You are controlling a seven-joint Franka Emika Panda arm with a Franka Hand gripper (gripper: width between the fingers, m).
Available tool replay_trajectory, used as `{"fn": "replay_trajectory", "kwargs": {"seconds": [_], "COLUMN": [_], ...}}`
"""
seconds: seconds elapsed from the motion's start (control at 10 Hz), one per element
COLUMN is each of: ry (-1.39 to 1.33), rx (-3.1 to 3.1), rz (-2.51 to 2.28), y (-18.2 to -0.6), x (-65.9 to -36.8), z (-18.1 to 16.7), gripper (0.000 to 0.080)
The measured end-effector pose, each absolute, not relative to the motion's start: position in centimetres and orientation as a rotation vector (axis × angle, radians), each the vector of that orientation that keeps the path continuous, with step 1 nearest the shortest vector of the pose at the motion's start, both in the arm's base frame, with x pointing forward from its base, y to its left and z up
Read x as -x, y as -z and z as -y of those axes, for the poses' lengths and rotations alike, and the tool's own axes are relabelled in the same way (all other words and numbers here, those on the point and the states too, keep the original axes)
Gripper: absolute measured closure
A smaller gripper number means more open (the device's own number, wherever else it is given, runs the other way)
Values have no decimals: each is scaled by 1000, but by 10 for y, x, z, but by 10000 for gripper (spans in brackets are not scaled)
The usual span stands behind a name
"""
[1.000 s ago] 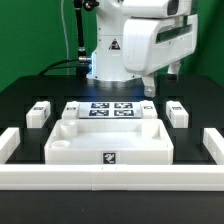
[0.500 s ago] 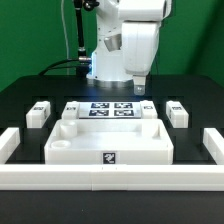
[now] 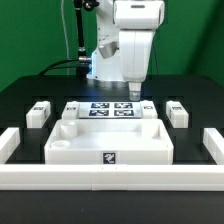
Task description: Assemble desk
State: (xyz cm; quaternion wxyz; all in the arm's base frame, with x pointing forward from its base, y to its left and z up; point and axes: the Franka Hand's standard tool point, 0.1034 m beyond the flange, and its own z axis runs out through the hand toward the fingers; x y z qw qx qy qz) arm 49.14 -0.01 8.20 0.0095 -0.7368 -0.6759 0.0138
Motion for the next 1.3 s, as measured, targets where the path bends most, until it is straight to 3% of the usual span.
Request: {"fn": "replay_trajectory", "kwargs": {"seconds": [0.2, 0.6, 1.1, 1.3], "ry": [-22, -27, -32, -25], "rx": [2320, 2319, 2317, 2320], "rz": [2097, 2093, 2053, 2054], "y": [-71, -71, -22, -19], "x": [-478, -479, -462, -463], "z": [10, 10, 21, 21], "gripper": [150, 150, 150, 150]}}
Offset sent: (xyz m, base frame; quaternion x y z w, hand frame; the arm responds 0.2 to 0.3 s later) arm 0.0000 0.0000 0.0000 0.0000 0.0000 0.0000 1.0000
